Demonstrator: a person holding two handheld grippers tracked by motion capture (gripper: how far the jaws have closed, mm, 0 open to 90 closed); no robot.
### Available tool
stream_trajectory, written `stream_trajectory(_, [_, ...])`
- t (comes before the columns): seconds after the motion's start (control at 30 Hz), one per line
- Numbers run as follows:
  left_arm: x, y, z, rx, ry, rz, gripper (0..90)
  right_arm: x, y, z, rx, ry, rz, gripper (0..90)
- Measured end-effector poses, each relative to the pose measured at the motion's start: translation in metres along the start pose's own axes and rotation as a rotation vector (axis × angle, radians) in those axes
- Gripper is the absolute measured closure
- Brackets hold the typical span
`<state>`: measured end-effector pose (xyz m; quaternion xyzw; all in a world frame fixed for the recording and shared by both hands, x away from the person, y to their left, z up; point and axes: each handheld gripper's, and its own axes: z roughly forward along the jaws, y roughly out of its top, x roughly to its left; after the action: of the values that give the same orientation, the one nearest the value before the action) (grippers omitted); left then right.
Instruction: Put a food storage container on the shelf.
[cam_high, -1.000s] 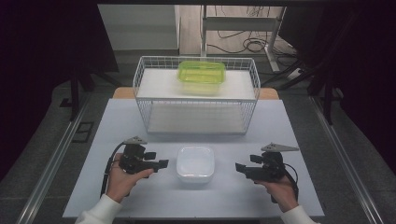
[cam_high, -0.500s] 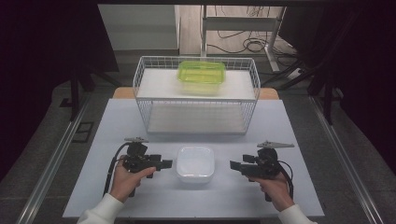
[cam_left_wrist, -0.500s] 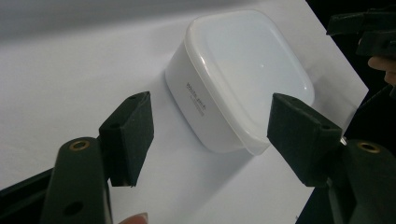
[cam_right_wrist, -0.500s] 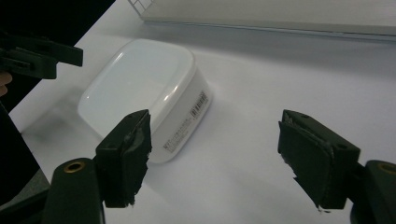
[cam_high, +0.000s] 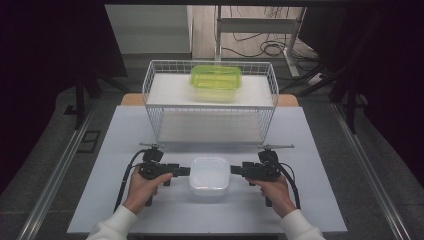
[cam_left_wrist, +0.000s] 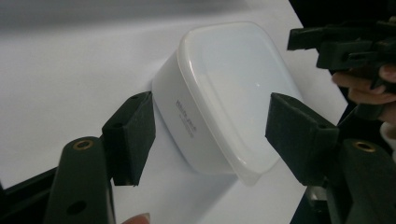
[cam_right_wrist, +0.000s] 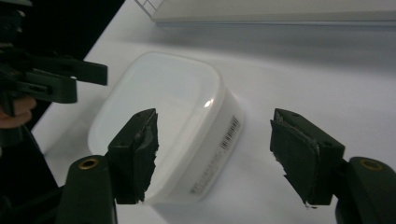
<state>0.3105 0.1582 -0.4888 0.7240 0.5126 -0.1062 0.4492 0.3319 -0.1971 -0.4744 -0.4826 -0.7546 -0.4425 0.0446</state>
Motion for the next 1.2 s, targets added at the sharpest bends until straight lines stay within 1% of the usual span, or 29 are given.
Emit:
stream_trajectory(0.07, [0.002, 0.001, 0.004, 0.003, -0.010, -0.017, 33.9, -0.001, 0.001, 0.006, 0.007, 0.014, 0.010, 33.5])
stream_trajectory(0.1, [0.003, 0.002, 0.005, 0.012, -0.016, -0.017, 35.2, -0.001, 0.002, 0.010, 0.016, 0.024, 0.017, 34.9])
stream_trajectory(0.2, [0.005, 0.002, 0.008, 0.020, -0.036, -0.033, 36.5, -0.001, 0.002, 0.013, 0.025, 0.037, 0.025, 36.3])
stream_trajectory(0.23, [0.006, 0.002, 0.009, 0.021, -0.040, -0.038, 39.6, -0.002, 0.001, 0.015, 0.033, 0.049, 0.030, 37.7])
stream_trajectory(0.33, [0.008, 0.001, 0.010, 0.025, -0.057, -0.057, 41.2, -0.001, 0.000, 0.017, 0.037, 0.061, 0.035, 38.7])
stream_trajectory(0.37, [0.008, 0.001, 0.010, 0.026, -0.062, -0.061, 42.3, -0.001, -0.001, 0.019, 0.048, 0.070, 0.042, 39.9])
stream_trajectory(0.47, [0.010, 0.000, 0.012, 0.032, -0.070, -0.073, 43.6, -0.002, -0.003, 0.021, 0.056, 0.079, 0.045, 40.8])
stream_trajectory(0.6, [0.013, -0.002, 0.017, 0.055, -0.084, -0.087, 45.0, -0.002, -0.004, 0.023, 0.072, 0.081, 0.053, 43.8])
stream_trajectory(0.63, [0.014, -0.002, 0.018, 0.063, -0.100, -0.096, 49.3, -0.003, -0.004, 0.025, 0.081, 0.093, 0.071, 46.9])
stream_trajectory(0.67, [0.014, -0.002, 0.018, 0.063, -0.100, -0.096, 53.0, -0.003, -0.004, 0.025, 0.081, 0.093, 0.071, 46.9])
stream_trajectory(0.7, [0.015, -0.002, 0.019, 0.070, -0.124, -0.101, 57.0, -0.005, -0.004, 0.027, 0.096, 0.124, 0.095, 52.3])
stream_trajectory(0.73, [0.015, -0.002, 0.019, 0.070, -0.124, -0.101, 61.2, -0.005, -0.004, 0.027, 0.096, 0.124, 0.095, 52.3])
stream_trajectory(0.77, [0.015, -0.002, 0.020, 0.074, -0.139, -0.104, 61.2, -0.006, -0.005, 0.028, 0.104, 0.139, 0.107, 55.7])
stream_trajectory(0.8, [0.014, -0.002, 0.020, 0.072, -0.128, -0.105, 64.1, -0.005, -0.005, 0.029, 0.106, 0.138, 0.118, 57.8])
stream_trajectory(0.87, [0.013, -0.002, 0.018, 0.068, -0.129, -0.122, 67.4, -0.008, -0.006, 0.026, 0.093, 0.153, 0.171, 66.2])
stream_trajectory(0.9, [0.013, -0.002, 0.017, 0.065, -0.131, -0.125, 69.4, -0.012, -0.007, 0.023, 0.092, 0.187, 0.203, 68.9])
stream_trajectory(0.93, [0.012, -0.003, 0.016, 0.064, -0.131, -0.121, 69.4, -0.012, -0.007, 0.023, 0.092, 0.187, 0.203, 68.9])
stream_trajectory(0.97, [0.010, -0.004, 0.015, 0.058, -0.129, -0.125, 70.9, -0.012, -0.009, 0.020, 0.089, 0.200, 0.221, 70.6])
stream_trajectory(1.07, [0.009, -0.005, 0.013, 0.048, -0.131, -0.125, 73.2, -0.009, -0.010, 0.018, 0.085, 0.201, 0.226, 72.1])
stream_trajectory(1.17, [0.010, -0.007, 0.009, 0.041, -0.137, -0.127, 74.3, -0.007, -0.010, 0.015, 0.072, 0.211, 0.213, 74.6])
stream_trajectory(1.2, [0.009, -0.008, 0.009, 0.038, -0.134, -0.134, 74.7, -0.006, -0.010, 0.015, 0.068, 0.214, 0.201, 75.1])
